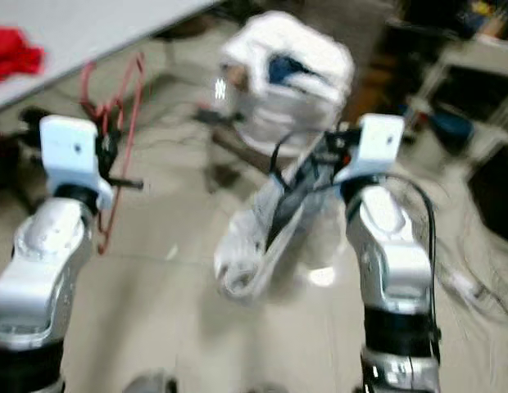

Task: Hang hanger

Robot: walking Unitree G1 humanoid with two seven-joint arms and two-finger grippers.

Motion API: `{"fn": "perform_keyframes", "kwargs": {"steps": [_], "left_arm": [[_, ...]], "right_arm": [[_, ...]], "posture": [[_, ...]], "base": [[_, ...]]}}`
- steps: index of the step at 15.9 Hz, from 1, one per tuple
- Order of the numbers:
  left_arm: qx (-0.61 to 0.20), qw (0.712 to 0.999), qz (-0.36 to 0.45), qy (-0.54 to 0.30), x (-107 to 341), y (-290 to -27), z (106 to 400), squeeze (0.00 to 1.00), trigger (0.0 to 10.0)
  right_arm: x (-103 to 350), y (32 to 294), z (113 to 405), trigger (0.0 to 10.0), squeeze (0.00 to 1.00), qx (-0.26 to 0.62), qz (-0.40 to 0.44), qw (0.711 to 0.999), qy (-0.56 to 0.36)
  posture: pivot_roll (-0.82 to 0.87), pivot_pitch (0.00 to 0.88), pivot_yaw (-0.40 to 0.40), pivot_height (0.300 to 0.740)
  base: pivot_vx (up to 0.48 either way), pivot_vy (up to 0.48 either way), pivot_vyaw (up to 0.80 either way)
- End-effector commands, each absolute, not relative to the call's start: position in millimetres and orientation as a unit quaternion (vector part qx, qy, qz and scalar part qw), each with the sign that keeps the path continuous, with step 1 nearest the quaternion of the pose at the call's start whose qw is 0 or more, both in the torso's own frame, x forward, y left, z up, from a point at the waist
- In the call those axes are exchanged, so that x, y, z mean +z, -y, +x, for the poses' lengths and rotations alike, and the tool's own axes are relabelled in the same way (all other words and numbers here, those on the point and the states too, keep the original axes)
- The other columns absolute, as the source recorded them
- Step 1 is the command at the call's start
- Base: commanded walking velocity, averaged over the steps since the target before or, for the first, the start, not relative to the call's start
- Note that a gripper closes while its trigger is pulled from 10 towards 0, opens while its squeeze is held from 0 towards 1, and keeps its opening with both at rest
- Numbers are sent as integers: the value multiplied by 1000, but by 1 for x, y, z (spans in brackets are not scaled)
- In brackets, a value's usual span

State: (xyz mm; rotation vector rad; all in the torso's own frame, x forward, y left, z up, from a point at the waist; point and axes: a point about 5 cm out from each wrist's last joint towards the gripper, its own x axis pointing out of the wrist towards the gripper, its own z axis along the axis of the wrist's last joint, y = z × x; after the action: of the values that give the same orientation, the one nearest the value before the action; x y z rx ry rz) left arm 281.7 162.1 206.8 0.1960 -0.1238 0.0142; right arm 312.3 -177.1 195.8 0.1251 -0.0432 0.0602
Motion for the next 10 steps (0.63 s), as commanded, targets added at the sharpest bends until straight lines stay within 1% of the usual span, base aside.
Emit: {"fn": "perform_keyframes", "kwargs": {"steps": [1, 8, 10], "left_arm": [[13, 993, 100, 66, 210, -165, 281, 0, 10000], [11, 993, 101, 66, 213, -164, 285, 0, 10000], [12, 993, 100, 64, 212, -163, 284, 0, 10000]], "right_arm": [[208, 177, 312, 10000, 0, 28, 77, 995, 52], [204, 179, 310, 10000, 0, 24, 80, 996, 42], [203, 175, 309, 10000, 0, 32, 78, 996, 40]], "posture": [[12, 45, -101, 740], [0, 52, -94, 740], [-2, 57, -93, 740]], "base": [[398, 0, 0], [404, 0, 0], [411, 0, 0]]}}
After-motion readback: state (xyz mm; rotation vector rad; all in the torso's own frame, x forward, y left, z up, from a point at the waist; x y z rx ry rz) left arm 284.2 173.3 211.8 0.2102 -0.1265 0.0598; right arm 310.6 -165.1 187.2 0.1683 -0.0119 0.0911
